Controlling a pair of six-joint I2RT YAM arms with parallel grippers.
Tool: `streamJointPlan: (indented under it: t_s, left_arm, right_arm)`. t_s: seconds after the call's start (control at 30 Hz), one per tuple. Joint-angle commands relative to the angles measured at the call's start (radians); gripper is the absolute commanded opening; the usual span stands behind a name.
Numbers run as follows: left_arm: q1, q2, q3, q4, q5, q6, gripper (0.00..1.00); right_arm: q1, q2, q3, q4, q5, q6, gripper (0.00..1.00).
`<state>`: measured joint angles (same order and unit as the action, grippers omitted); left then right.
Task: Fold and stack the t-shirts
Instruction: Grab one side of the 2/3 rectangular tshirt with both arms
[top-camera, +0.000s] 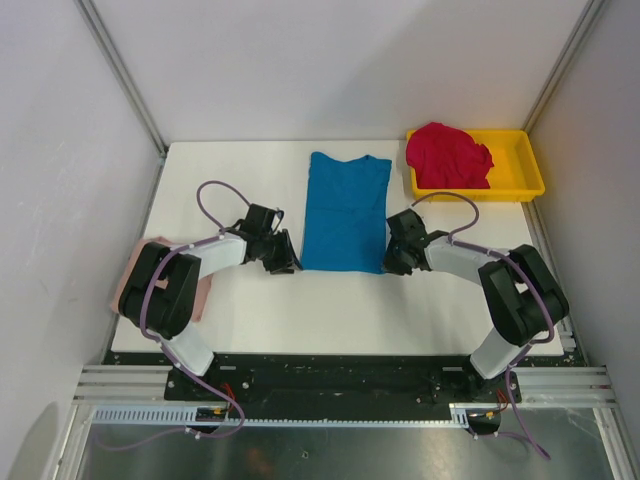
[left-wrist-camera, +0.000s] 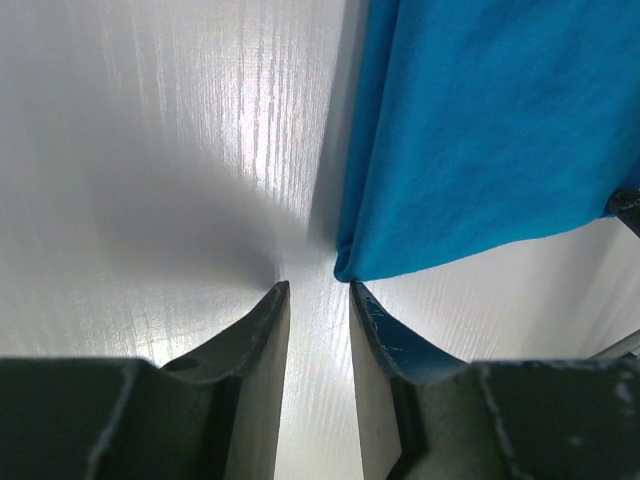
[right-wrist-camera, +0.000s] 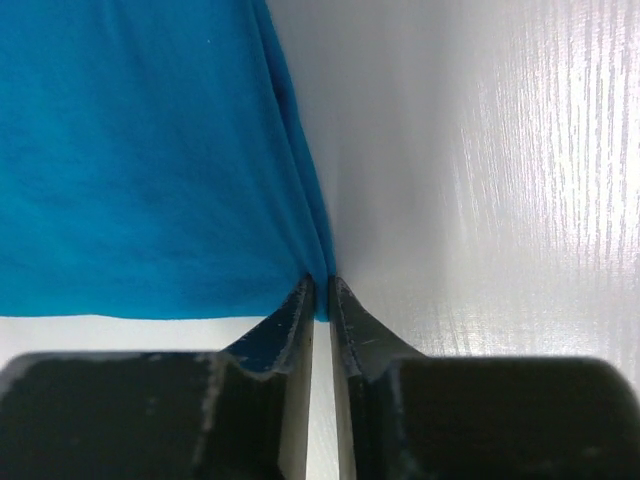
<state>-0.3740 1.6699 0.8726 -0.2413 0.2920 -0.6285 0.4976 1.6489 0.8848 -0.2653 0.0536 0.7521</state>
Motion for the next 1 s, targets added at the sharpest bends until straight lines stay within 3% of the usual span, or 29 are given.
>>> streamJointPlan:
  t_s: [0.0, 0.2, 0.47, 0.97]
  left_arm:
    - [-0.011, -0.037, -0.006, 0.026, -0.002, -0.001, 0.35]
    - [-0.020, -0.024, -0.001, 0.040, 0.006, -0.015, 0.37]
    - [-0.021, -0.009, -0.011, 0.117, 0.059, -0.057, 0.37]
    - [-0.047, 0.071, 0.002, 0.114, -0.006, -0.067, 0.33]
  right_arm:
    - [0.005, 0.032, 0.000, -0.049, 0.035, -0.002, 0.11]
    - [0.000, 0.028, 0.002, -0.042, 0.025, -0.003, 0.01]
    - [-0.004, 0.040, 0.003, -0.042, 0.017, -0.007, 0.00]
    - [-0.010, 0.039, 0.006, -0.037, 0.000, -0.012, 0.00]
